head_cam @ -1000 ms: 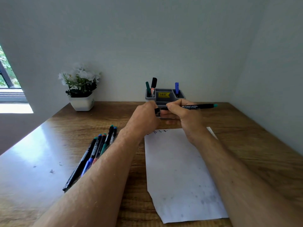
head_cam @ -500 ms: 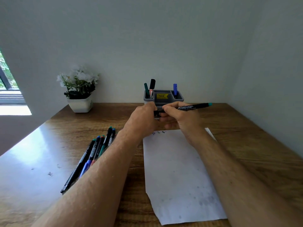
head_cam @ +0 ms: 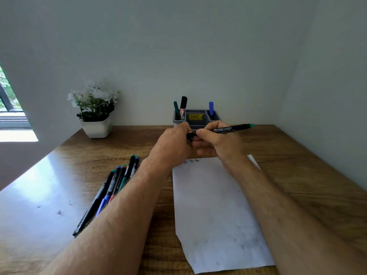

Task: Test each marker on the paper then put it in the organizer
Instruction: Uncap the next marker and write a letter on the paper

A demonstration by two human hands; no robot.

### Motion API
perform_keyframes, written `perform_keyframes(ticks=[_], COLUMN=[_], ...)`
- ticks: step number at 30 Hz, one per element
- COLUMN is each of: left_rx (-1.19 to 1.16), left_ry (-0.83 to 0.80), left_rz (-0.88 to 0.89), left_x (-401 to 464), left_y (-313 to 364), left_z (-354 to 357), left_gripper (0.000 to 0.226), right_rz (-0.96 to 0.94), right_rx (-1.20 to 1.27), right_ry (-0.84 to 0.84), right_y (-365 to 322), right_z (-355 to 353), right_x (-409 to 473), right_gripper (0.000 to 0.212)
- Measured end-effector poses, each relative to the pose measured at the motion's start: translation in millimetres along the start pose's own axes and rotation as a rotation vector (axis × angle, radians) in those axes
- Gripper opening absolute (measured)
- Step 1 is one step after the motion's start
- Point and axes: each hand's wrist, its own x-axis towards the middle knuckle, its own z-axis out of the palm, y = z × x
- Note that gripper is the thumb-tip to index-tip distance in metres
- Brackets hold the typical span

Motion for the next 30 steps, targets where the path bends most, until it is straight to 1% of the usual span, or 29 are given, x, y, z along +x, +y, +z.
perform_keyframes(ticks=[2, 4, 7, 10, 13, 14, 15, 16, 19, 21, 23, 24, 27, 28, 30], left_rx=[-0.045, -0.192, -0.531, -0.944, -1.239, -1.318, -1.391, -1.449, -1.557, -1.595, -1.581, -1.565, -1.516, -1.507, -1.495], left_ry=[0.029, 0.082, 0.119, 0.078, 0.042, 0.039, 0.043, 0.059, 0.173, 0.259, 0.316, 0.338, 0.383, 0.385, 0.379], left_rz=[0.045, 0.052, -0.041, -0.166, -0.236, -0.25, -0.266, -0.291, -0.395, -0.434, -0.458, -0.47, -0.492, -0.495, -0.498], left_x=[0, 0, 1, 3, 2, 1, 1, 2, 3, 4, 5, 5, 4, 3, 3], left_y=[1, 4, 8, 9, 9, 9, 10, 10, 11, 9, 7, 6, 5, 5, 4], left_z=[1, 1, -1, -5, -10, -11, -12, -13, -15, -15, -15, -16, -16, -16, -15], left_gripper=[0.026, 0.03, 0.034, 0.031, 0.032, 0.03, 0.026, 0.023, 0.01, 0.02, 0.03, 0.029, 0.016, 0.014, 0.012], right_rz=[-0.027, -0.059, -0.057, -0.038, -0.004, 0.002, -0.002, -0.015, -0.063, -0.097, -0.167, -0.219, -0.42, -0.466, -0.504], right_rx=[-0.033, -0.014, 0.107, 0.246, 0.353, 0.369, 0.367, 0.357, 0.323, 0.245, 0.065, -0.058, -0.449, -0.538, -0.634], right_ry=[0.021, 0.052, 0.061, 0.011, -0.032, -0.034, -0.031, -0.019, 0.039, 0.084, 0.121, 0.136, 0.151, 0.132, 0.087], right_y=[0, 0, 0, -1, -3, -4, -4, -4, -4, -4, -1, 1, 10, 12, 15], right_z=[-1, -3, -4, -4, -6, -7, -7, -7, -5, -5, -7, -7, -6, -6, -4], right_x=[0, 1, 2, 0, -1, -1, -1, -2, -1, 0, 2, 2, 1, 0, -2], right_gripper=[0.009, 0.008, 0.01, 0.01, 0.035, 0.039, 0.038, 0.032, 0.007, 0.003, 0.007, 0.009, 0.01, 0.01, 0.01])
